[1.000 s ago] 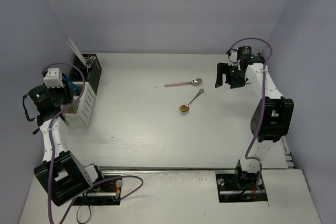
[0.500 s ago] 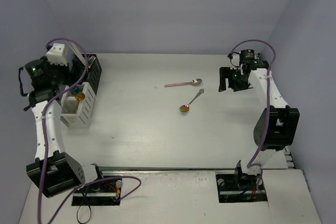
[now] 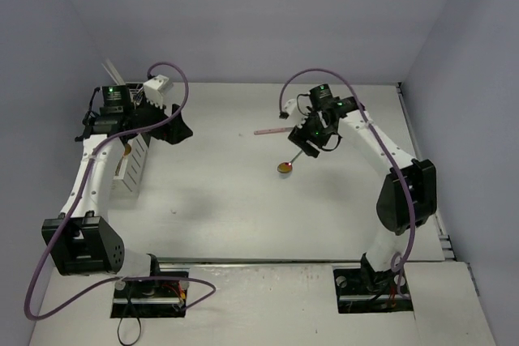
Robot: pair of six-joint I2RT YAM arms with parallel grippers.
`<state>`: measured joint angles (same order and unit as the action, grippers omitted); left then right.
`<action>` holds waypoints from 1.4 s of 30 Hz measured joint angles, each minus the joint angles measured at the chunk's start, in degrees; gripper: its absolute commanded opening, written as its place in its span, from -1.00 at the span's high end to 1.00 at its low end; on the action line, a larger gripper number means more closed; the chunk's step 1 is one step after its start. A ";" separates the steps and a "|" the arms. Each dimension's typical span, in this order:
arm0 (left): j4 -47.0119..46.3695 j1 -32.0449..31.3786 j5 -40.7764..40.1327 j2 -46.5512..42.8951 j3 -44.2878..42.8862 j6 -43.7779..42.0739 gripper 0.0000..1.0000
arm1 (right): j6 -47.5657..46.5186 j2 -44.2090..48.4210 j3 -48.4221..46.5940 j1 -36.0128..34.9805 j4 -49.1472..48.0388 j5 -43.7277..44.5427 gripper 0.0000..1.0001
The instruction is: Sort the eating utensils into containers
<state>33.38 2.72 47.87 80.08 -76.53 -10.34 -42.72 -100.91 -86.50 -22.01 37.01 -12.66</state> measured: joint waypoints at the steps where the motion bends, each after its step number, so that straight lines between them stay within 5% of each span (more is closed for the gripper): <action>1: 0.41 -0.66 0.43 -0.04 0.70 -0.03 -0.63 | -3.11 -0.93 0.04 -0.85 0.00 -0.58 -0.08; 17: 1.71 -3.08 3.76 0.40 5.11 -0.18 -0.62 | -48.06 -13.21 1.52 -1.34 -0.16 -0.40 0.10; 42: 2.02 -3.93 4.19 3.53 9.68 -3.97 -0.62 | -61.63 -24.45 -8.53 -2.78 1.33 2.84 0.43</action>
<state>35.40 -1.21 52.05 83.61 -66.85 -14.31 -104.35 -125.36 -95.03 -24.79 38.35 -9.82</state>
